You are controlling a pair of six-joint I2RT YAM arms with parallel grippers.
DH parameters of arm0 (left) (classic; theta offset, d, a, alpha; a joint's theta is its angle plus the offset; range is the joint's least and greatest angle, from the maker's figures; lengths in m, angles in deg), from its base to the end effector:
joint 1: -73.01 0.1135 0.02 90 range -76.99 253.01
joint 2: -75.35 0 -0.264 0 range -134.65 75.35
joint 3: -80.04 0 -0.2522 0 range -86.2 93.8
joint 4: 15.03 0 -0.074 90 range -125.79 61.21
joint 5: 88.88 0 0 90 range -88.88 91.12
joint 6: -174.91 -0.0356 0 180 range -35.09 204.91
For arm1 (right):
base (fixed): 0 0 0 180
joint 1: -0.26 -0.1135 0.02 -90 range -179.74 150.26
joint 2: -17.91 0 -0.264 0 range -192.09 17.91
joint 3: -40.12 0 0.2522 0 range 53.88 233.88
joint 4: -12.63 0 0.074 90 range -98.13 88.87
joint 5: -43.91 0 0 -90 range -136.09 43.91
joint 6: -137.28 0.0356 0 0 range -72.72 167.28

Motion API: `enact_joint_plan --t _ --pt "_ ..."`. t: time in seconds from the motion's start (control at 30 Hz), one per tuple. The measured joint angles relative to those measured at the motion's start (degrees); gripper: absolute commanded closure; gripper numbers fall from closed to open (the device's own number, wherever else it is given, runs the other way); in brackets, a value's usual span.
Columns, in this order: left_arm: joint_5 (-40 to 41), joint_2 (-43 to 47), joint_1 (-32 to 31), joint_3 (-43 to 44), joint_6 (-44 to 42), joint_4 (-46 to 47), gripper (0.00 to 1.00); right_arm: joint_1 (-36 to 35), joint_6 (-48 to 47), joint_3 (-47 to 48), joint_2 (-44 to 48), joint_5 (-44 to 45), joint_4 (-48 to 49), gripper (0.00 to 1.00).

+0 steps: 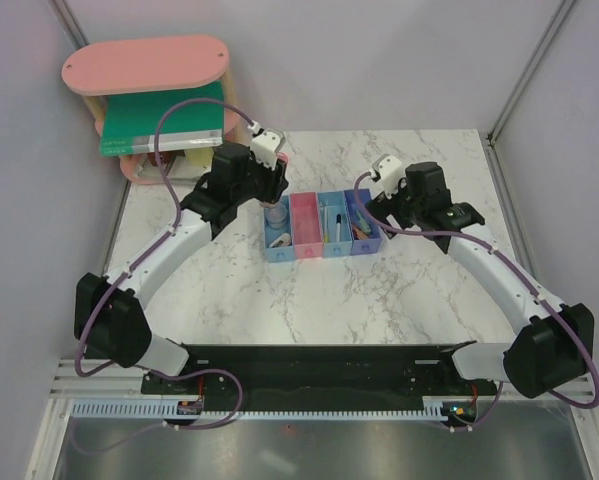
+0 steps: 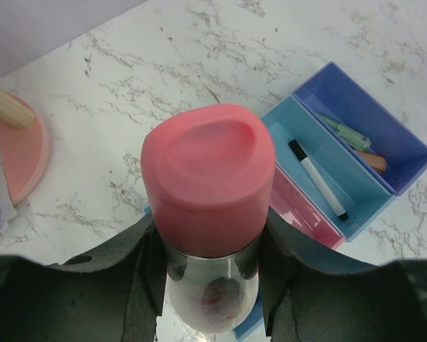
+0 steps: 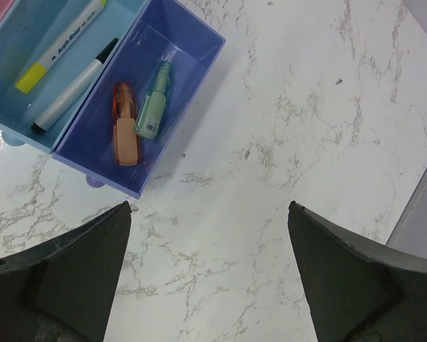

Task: Sort the stationery into containers
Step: Place the storage box in the storage box.

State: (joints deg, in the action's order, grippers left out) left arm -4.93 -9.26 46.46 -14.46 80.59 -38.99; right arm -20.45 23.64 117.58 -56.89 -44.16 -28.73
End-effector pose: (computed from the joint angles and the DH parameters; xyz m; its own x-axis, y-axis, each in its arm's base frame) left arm 0.3096 -0.1589 0.3374 -0.3095 0.2384 -0.9205 0.5561 0.8306 0.0281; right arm 0.2700 0.1008 0.3115 -0.4039 -0.5811 -0.7065 -0.5358 0.7763 -0.3322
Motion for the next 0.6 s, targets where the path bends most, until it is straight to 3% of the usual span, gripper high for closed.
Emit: enact_joint_plan --t 0.23,0.4,0.6 --pt "3.34 -1.31 -8.13 -2.6 -1.46 6.29 0.98 0.85 -0.02 -1.49 0.96 0.2 0.42 0.02" --pt "8.37 -5.64 -13.49 -0.42 -7.37 6.78 0.98 4.09 -0.76 -2.8 2.69 0.02 -0.44 0.02" --pt "12.68 -5.68 -15.02 -0.11 -10.73 8.96 0.98 9.4 -3.85 -2.84 3.91 -1.86 -4.61 0.02"
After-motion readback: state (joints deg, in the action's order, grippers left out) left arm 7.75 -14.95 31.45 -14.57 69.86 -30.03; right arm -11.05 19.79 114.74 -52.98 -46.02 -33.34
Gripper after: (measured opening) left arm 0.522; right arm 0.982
